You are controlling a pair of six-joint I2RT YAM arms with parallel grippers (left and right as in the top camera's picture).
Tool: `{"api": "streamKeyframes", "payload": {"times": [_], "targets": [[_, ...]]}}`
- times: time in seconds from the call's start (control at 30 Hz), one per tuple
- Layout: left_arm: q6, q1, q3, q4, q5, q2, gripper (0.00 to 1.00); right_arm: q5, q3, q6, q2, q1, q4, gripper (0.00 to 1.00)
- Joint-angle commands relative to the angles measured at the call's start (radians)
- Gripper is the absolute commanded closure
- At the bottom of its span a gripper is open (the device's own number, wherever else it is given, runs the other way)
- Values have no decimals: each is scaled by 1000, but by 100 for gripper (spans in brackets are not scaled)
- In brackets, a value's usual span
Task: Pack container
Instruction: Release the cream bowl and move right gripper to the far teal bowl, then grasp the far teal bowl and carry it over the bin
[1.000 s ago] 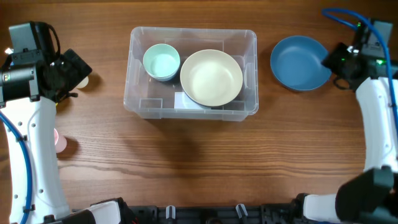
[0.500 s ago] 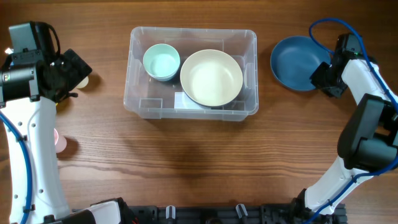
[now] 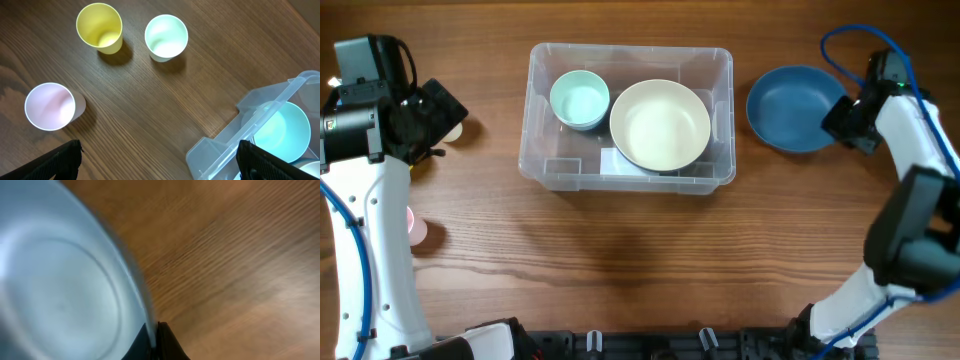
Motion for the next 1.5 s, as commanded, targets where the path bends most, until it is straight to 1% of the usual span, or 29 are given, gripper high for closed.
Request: {"api": "streamKeyframes", "payload": {"times": [0.0, 0.07, 0.13, 0.2, 0.3, 0.43, 0.53, 0.6, 0.7, 0.83, 1.03, 1.2, 1.47], "targets": [[-10, 5, 10, 0, -2, -14, 0, -28, 18, -134, -259, 23, -11, 96], [-10, 5, 10, 0, -2, -14, 0, -28, 18, -173, -370, 55, -8, 96], [-10, 5, 10, 0, -2, -14, 0, -38, 18, -223, -505, 132, -4, 96], [-10, 5, 10, 0, -2, -14, 0, -63, 18, -245, -576, 199, -2, 96], [-10, 5, 10, 0, -2, -14, 0, -69, 18, -248, -654, 368, 0, 96], [-10, 5, 10, 0, -2, -14, 0, -69, 18, -225, -613, 526, -2, 96], [-10, 5, 10, 0, -2, -14, 0, -64, 18, -192, -540, 598, 11, 96], [-10, 5, 10, 0, -2, -14, 0, -42, 18, -188, -461, 636, 34, 96], [-10, 5, 10, 0, -2, -14, 0, -40, 18, -156, -343, 653, 68, 96], [-10, 5, 10, 0, -2, -14, 0, -39, 18, -135, -247, 653, 87, 96], [-10, 5, 10, 0, -2, -14, 0, -35, 18, -136, -210, 653, 118, 96], [-10, 5, 10, 0, -2, -14, 0, 34, 18, -136, -183, 652, 118, 96], [-10, 5, 10, 0, -2, -14, 0, 37, 18, -135, -156, 652, 146, 96]]}}
